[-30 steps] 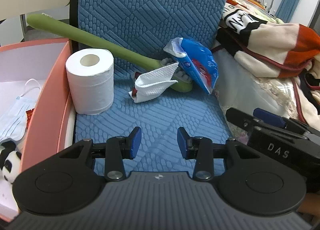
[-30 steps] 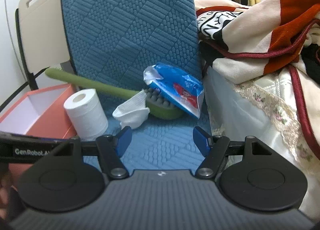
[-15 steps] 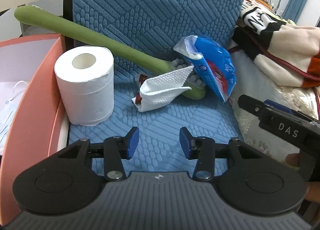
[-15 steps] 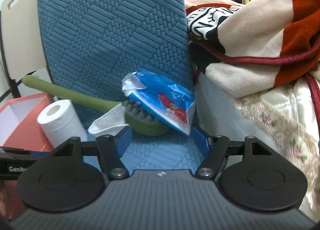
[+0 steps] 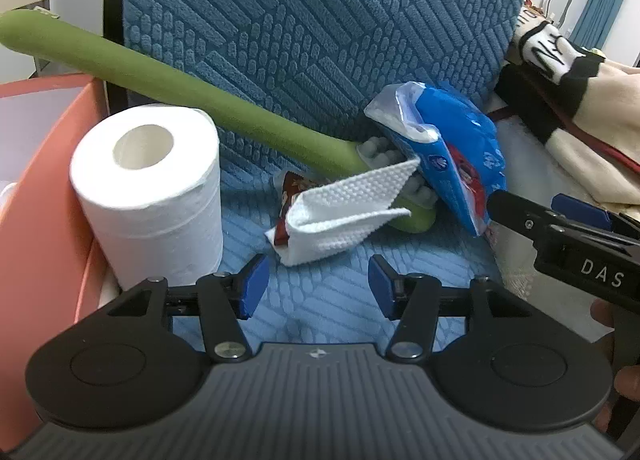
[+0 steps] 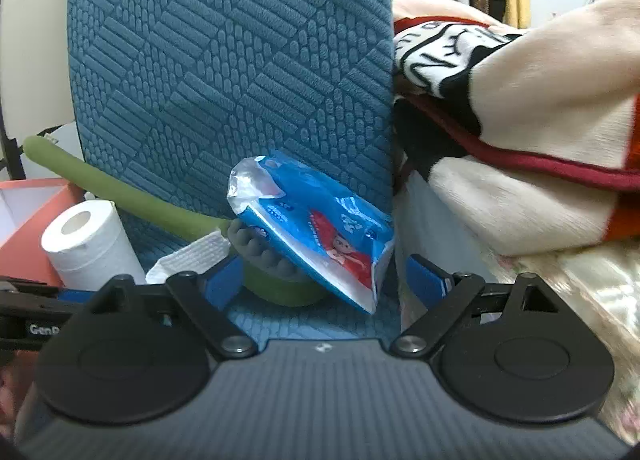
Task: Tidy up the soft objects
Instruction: 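Close the left gripper on the white tissue while the right gripper grasps the blue wipe packet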
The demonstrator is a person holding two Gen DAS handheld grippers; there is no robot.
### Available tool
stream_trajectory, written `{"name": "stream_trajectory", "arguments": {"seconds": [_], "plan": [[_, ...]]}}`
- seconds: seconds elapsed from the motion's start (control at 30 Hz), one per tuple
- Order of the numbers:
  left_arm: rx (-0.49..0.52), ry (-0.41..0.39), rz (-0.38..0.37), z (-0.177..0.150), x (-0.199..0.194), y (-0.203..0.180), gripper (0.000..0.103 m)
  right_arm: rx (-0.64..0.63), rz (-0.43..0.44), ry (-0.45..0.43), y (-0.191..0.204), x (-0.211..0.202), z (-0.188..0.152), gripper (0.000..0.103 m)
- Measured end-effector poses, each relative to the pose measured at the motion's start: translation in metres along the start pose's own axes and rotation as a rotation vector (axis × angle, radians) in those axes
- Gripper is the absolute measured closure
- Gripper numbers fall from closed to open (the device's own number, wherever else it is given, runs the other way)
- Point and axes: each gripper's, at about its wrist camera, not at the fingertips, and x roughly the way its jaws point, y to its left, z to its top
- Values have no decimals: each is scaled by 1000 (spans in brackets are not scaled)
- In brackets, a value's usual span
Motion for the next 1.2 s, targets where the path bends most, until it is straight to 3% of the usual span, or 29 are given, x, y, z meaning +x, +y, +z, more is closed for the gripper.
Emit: {"name": "stream_trajectory", "arguments": {"seconds": [0.47,0.7,0.9,0.97,1.07,1.2], "plan": [[51,8,32,8,52,-10,41,-113,12,32,13,55,15,13],[44,13,33,8,69,-7,42,-72,42,89,9,78,20,15],[35,19,22,7,75,-5,66,12,73,119,-3,85,22,35],[33,26,16,7,74,-5,75,28,79,125,-5,84,23,48],[24,23,6,6,70,-3,84,44,84,125,-8,81,25,64],[15,13,-1,6,60,0,91,64,81,123,-11,76,23,74]]}}
